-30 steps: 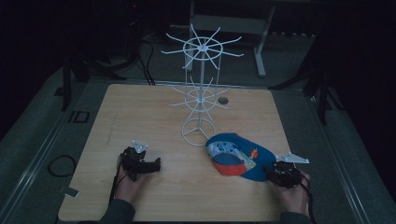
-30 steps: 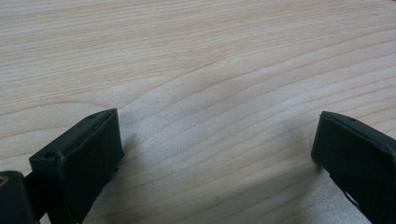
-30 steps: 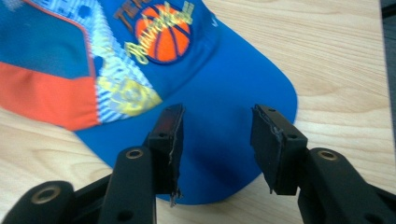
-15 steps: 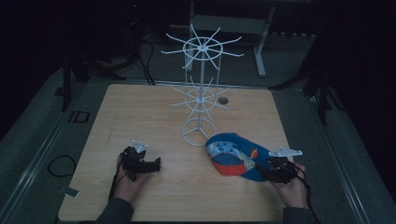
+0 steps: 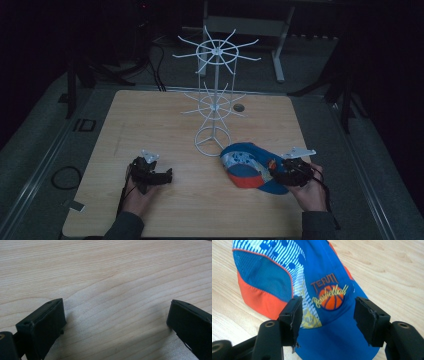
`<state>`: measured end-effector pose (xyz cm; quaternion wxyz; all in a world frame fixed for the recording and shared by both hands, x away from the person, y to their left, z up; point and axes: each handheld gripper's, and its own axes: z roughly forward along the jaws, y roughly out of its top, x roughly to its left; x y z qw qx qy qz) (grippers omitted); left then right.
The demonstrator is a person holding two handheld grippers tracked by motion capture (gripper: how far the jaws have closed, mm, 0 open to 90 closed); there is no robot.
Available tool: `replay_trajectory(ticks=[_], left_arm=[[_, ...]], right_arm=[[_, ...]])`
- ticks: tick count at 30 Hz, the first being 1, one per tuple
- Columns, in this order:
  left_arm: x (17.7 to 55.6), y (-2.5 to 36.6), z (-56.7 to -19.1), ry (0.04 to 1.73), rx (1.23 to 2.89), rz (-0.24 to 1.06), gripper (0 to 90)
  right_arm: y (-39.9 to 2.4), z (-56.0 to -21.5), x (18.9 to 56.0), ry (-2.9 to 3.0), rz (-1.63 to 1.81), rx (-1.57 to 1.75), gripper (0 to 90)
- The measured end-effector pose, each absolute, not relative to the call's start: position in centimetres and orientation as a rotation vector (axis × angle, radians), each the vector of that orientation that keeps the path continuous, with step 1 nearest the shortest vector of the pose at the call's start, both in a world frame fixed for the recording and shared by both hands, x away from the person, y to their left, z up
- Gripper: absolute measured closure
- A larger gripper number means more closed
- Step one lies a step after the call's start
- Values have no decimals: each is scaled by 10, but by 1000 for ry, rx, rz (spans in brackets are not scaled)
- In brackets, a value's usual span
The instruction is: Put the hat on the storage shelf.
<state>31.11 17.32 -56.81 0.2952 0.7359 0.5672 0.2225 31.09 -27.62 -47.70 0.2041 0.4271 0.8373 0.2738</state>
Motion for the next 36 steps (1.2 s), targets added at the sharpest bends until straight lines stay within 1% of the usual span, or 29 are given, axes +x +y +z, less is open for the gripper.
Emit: replay_trajectory(ticks=[6,22,36], left_arm=[[311,173,-568,1510,1959,592,23],[312,173,-568,1509,1959,592,23],[312,172,-568,1511,1955,592,23]], right_arm=[[-270,-471,315,2343,745,1160,371],[-245,-462,331,2388,724,1065,365],[-230,-464,353,2445,699,1012,338]])
